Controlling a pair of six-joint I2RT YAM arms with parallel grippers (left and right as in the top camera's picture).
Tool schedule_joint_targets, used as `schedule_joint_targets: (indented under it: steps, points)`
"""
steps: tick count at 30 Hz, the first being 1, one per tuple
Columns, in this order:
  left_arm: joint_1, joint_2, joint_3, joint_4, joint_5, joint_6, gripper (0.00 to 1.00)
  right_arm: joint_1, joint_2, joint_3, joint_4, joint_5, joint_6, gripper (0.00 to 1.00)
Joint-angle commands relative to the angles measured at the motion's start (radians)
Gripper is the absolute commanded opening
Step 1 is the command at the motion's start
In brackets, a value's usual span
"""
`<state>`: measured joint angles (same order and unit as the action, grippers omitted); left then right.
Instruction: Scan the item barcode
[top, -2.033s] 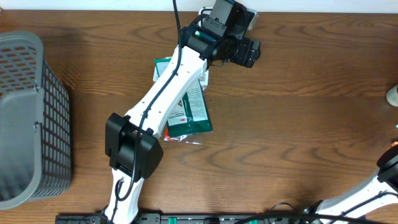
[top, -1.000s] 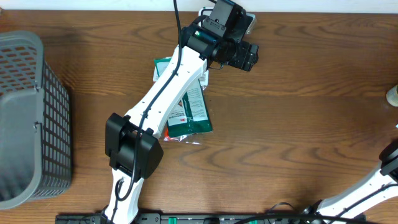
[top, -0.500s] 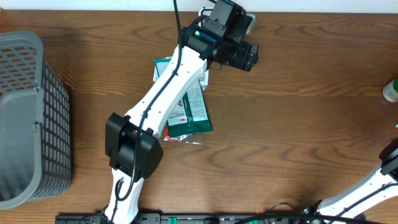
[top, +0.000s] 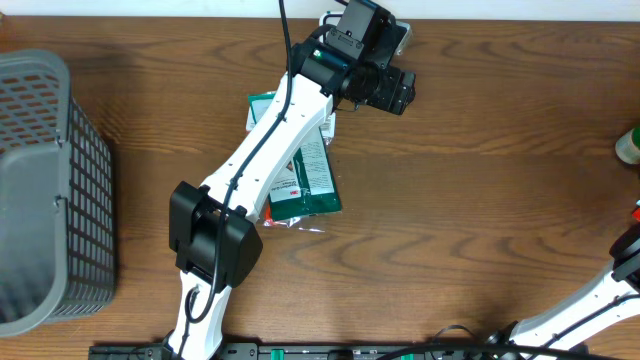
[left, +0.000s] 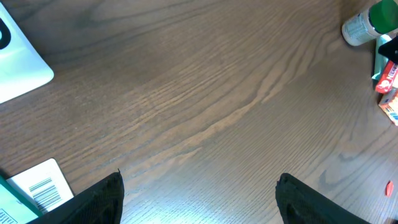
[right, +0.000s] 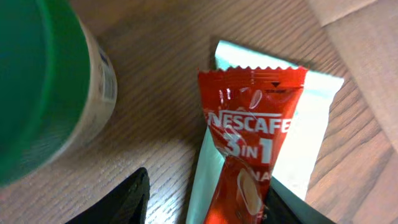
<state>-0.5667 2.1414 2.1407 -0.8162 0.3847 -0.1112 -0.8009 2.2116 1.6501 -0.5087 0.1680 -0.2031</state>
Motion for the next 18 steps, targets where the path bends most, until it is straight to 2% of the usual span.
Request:
schedule_joint_targets:
  steps: [1,9,13,18]
  points:
    - [-0.001,0.012,0.006,-0.006,-0.012,0.002,0.78,-0.006,0.007,-0.052,0.005,-0.001,0.016,0.52]
    - [-0.001,0.012,0.006,-0.006,-0.013,0.002,0.78,-0.018,0.007,-0.16,0.079,-0.001,0.016,0.61]
    - [-0.001,0.012,0.006,-0.006,-0.013,0.002,0.79,-0.016,0.006,-0.152,0.089,-0.001,0.024,0.67]
    - [-0.001,0.012,0.006,-0.006,-0.013,0.002,0.79,-0.016,0.005,-0.097,0.049,-0.002,0.053,0.68]
